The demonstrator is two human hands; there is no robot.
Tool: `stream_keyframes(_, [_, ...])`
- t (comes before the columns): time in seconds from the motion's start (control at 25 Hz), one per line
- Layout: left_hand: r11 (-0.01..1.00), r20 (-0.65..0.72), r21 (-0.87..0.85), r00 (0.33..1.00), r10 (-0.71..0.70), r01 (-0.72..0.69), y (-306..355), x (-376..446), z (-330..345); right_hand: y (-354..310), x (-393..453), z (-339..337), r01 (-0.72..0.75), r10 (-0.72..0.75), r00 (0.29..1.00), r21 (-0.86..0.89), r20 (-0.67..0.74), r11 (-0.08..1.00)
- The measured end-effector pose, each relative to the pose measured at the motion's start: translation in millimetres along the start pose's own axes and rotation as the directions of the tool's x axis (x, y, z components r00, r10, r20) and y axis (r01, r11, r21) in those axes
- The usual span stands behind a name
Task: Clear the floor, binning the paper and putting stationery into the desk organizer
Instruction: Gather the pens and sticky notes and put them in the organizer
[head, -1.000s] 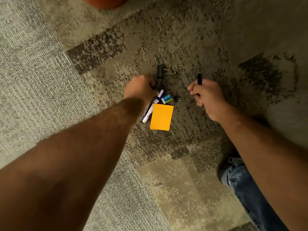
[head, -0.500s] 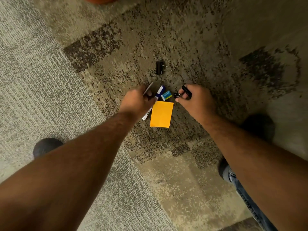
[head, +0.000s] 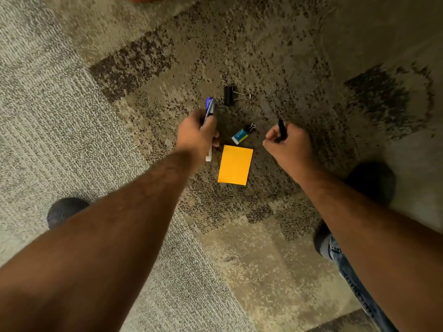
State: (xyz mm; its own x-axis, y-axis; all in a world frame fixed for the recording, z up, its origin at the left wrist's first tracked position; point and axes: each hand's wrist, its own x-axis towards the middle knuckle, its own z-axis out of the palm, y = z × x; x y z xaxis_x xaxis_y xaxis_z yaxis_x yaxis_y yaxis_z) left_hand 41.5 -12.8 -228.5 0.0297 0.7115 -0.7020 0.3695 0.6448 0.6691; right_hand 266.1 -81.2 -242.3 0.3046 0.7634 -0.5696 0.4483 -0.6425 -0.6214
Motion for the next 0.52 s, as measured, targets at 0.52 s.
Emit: stream_keyframes(0.52, [0.868,0.202,0.451,0.971,0.13,-0.21,-38,-20,-14,-8,-34,42,0.187,-0.162,0.982,-0.377,0.097,0.907])
